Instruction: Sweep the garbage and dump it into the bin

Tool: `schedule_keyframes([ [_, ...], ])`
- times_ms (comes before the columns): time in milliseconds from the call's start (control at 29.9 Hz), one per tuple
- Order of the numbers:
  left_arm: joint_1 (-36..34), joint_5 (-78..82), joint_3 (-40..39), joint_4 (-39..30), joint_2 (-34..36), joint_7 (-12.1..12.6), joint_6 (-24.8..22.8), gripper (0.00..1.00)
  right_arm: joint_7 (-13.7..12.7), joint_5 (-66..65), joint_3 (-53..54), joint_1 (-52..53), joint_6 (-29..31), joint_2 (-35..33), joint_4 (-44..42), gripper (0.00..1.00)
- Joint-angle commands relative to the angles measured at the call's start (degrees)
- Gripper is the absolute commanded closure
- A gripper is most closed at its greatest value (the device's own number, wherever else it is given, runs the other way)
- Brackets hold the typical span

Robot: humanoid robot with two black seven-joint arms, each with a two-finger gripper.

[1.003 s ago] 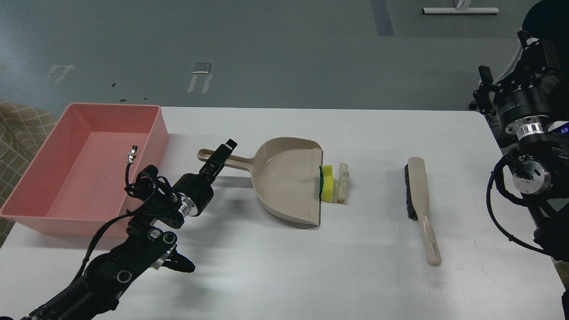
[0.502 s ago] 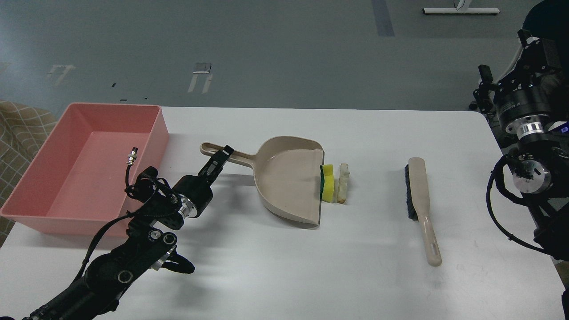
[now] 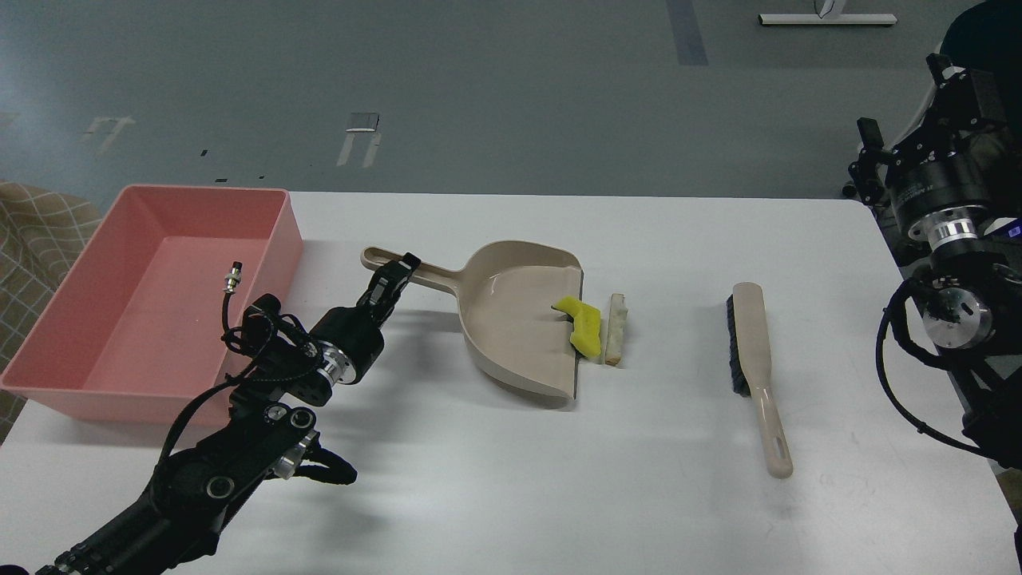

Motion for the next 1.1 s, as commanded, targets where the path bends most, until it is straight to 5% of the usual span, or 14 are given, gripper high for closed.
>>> schedule_keyframes([
  [0, -0.27, -1.83, 0.05, -0.58, 0.51, 0.02, 0.00, 1.00, -1.25, -0.08, -5.42, 1.08, 0.07, -3.15, 0.82, 0.00],
  [635, -0.10, -1.39, 0.23, -1.99, 1.39, -0.86, 0.08, 1.00, -10.56, -17.21, -39.70, 1.26, 0.16, -46.21, 43.16, 0.00],
  [1070, 0.52, -1.04, 2.08, -2.25, 1.56, -2.44, 0.08, 1.00, -13.21, -28.21, -44.72, -3.48, -0.37, -45.45, 45.21, 0.00],
])
